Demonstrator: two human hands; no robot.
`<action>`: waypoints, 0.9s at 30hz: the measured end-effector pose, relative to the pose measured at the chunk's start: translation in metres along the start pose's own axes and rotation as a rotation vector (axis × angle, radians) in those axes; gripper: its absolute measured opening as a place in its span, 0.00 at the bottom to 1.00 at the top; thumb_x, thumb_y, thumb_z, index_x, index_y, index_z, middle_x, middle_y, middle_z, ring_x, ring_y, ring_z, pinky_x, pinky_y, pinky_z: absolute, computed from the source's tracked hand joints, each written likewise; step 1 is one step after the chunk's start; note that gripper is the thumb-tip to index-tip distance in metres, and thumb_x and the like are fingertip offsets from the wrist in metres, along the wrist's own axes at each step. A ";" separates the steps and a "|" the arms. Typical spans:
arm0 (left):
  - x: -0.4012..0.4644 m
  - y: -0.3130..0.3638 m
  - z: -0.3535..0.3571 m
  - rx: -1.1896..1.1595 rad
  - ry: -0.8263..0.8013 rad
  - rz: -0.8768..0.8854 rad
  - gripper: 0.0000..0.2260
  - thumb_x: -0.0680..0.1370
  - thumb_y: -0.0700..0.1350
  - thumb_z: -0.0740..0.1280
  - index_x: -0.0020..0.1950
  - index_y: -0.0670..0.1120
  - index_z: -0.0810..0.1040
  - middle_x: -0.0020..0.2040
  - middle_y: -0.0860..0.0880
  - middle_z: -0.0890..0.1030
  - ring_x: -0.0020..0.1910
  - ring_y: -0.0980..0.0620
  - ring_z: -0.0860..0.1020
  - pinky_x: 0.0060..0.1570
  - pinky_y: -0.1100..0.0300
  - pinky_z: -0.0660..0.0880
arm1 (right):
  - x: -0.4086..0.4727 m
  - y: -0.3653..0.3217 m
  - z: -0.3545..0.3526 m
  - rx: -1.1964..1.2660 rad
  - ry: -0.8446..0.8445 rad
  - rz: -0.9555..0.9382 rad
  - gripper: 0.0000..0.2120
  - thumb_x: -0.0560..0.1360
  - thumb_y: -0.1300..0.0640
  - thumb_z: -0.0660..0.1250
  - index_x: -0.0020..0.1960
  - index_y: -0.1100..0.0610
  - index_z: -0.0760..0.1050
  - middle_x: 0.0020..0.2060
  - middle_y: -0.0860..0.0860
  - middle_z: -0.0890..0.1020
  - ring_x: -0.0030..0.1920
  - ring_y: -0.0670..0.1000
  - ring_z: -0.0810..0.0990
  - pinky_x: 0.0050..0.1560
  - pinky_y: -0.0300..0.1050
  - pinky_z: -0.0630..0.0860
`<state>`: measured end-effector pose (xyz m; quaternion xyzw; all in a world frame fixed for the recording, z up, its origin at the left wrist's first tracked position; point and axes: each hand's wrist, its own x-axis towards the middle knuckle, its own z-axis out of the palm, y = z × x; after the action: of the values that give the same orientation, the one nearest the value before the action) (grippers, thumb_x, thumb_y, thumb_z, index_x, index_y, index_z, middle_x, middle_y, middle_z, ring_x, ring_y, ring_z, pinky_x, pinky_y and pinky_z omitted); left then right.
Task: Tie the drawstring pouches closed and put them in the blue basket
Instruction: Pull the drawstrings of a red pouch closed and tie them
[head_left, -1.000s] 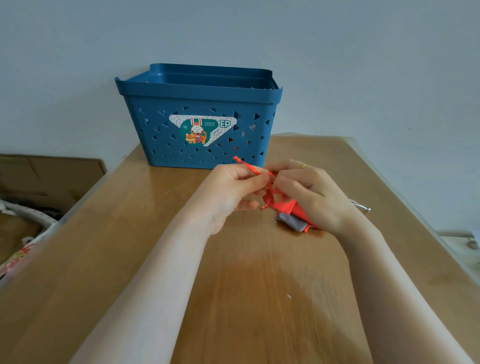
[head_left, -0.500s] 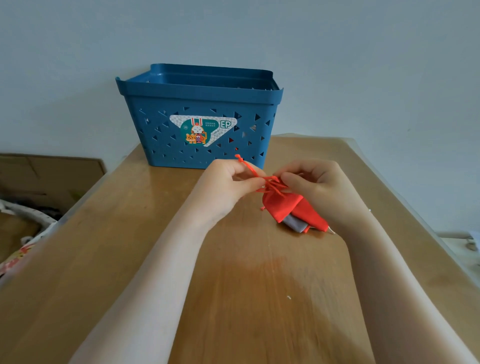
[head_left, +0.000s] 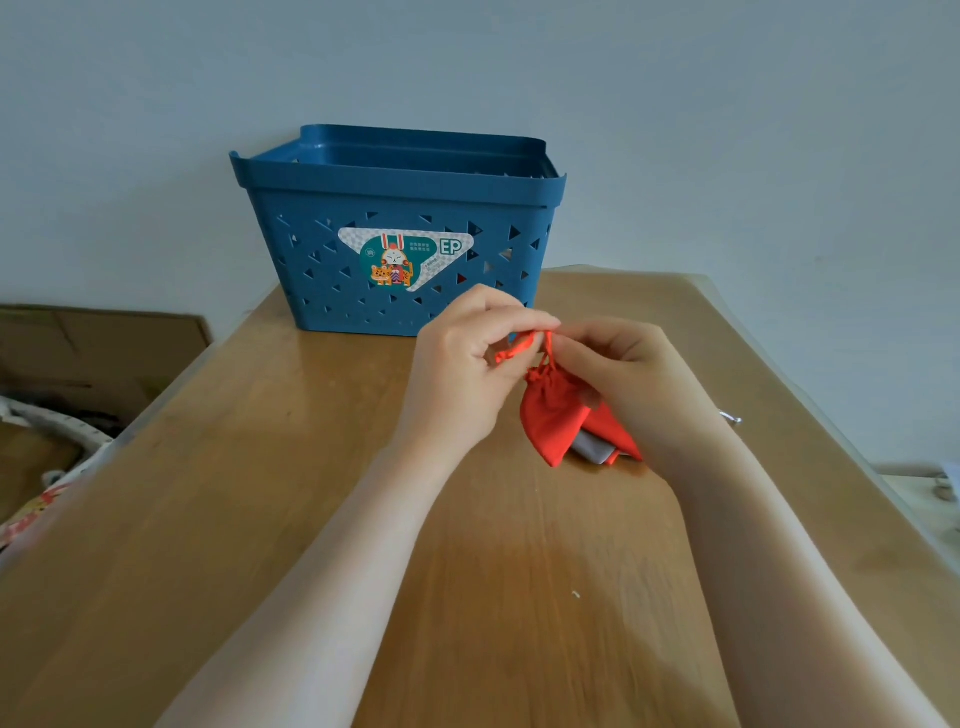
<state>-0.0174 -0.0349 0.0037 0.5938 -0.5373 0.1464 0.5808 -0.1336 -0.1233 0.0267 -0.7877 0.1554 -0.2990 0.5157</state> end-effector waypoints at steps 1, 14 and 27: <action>0.000 0.000 -0.001 -0.026 -0.007 -0.014 0.09 0.73 0.36 0.68 0.50 0.47 0.82 0.41 0.56 0.75 0.39 0.61 0.74 0.39 0.71 0.69 | 0.000 0.000 0.000 0.024 0.024 -0.004 0.08 0.76 0.63 0.64 0.41 0.57 0.79 0.25 0.42 0.78 0.27 0.38 0.71 0.31 0.28 0.67; 0.003 0.005 -0.010 -0.483 -0.023 -0.465 0.09 0.78 0.41 0.64 0.45 0.51 0.84 0.34 0.55 0.78 0.34 0.58 0.73 0.37 0.66 0.69 | 0.009 0.010 -0.004 0.405 0.100 0.182 0.18 0.79 0.59 0.59 0.30 0.58 0.68 0.26 0.47 0.76 0.29 0.46 0.72 0.30 0.38 0.69; 0.006 0.004 -0.004 -0.497 -0.066 -0.770 0.24 0.83 0.50 0.51 0.26 0.49 0.63 0.45 0.48 0.85 0.41 0.51 0.79 0.46 0.58 0.71 | 0.015 0.030 -0.001 0.183 0.249 0.333 0.22 0.76 0.59 0.62 0.24 0.55 0.71 0.30 0.51 0.78 0.33 0.48 0.74 0.43 0.45 0.70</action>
<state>-0.0166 -0.0339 0.0119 0.5970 -0.3147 -0.2325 0.7003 -0.1210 -0.1449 0.0045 -0.6583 0.3180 -0.3174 0.6040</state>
